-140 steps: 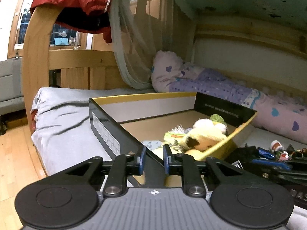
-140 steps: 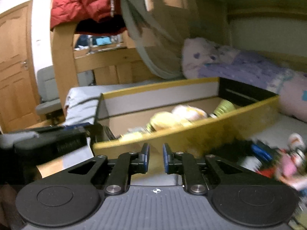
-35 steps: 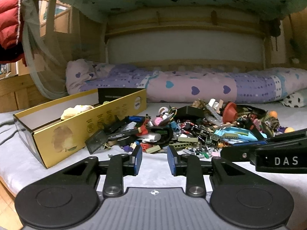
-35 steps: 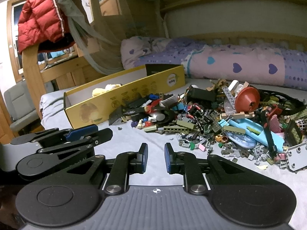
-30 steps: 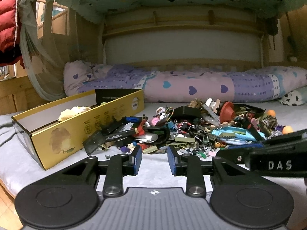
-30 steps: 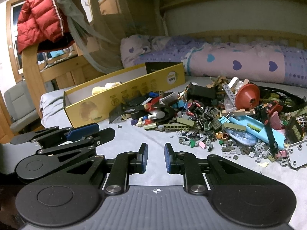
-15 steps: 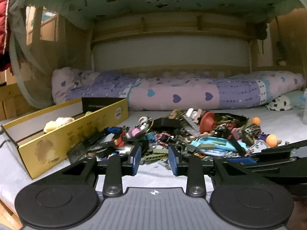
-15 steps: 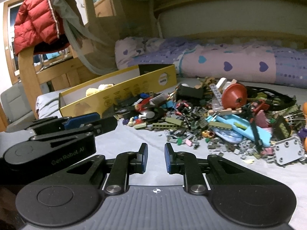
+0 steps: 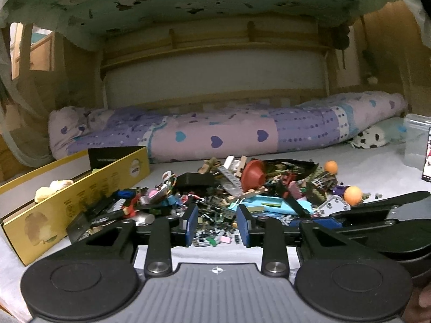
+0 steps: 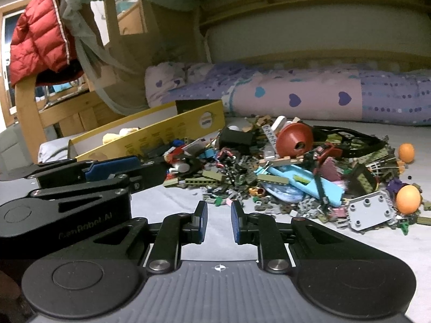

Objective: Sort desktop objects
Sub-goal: 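Position the open left gripper above the brick heap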

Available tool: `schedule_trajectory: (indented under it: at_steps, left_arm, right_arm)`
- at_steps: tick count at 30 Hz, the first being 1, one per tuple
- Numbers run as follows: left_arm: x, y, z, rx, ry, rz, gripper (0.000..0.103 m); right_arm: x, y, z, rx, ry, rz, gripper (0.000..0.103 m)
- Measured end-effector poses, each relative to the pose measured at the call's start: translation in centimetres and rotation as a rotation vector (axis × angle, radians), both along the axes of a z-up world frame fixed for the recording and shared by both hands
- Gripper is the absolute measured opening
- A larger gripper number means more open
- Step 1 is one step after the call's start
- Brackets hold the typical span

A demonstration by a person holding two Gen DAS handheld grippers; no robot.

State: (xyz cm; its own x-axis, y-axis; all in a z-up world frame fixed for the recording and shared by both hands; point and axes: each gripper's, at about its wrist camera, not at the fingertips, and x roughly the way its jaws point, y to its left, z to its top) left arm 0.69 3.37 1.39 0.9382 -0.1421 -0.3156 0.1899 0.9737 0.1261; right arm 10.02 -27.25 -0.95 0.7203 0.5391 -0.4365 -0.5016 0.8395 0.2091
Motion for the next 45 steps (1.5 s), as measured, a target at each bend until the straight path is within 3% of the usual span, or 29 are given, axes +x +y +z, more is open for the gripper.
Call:
schedule_trajectory:
  at_steps: [8, 20, 45]
  left_arm:
    - [0.4, -2.0, -0.2, 0.02, 0.011, -0.044, 0.031]
    - [1.4, -2.5, -0.7, -0.015, 0.057, -0.066, 0.032]
    - [2.3, -4.2, -1.7, 0.025, 0.08, -0.117, 0.032]
  right_arm:
    - [0.3, -1.5, -0.7, -0.002, 0.003, -0.04, 0.021]
    - [0.7, -2.9, -1.4, -0.016, 0.011, -0.061, 0.021]
    - [1.7, -4.4, -2.5, -0.05, 0.035, -0.088, 0.022]
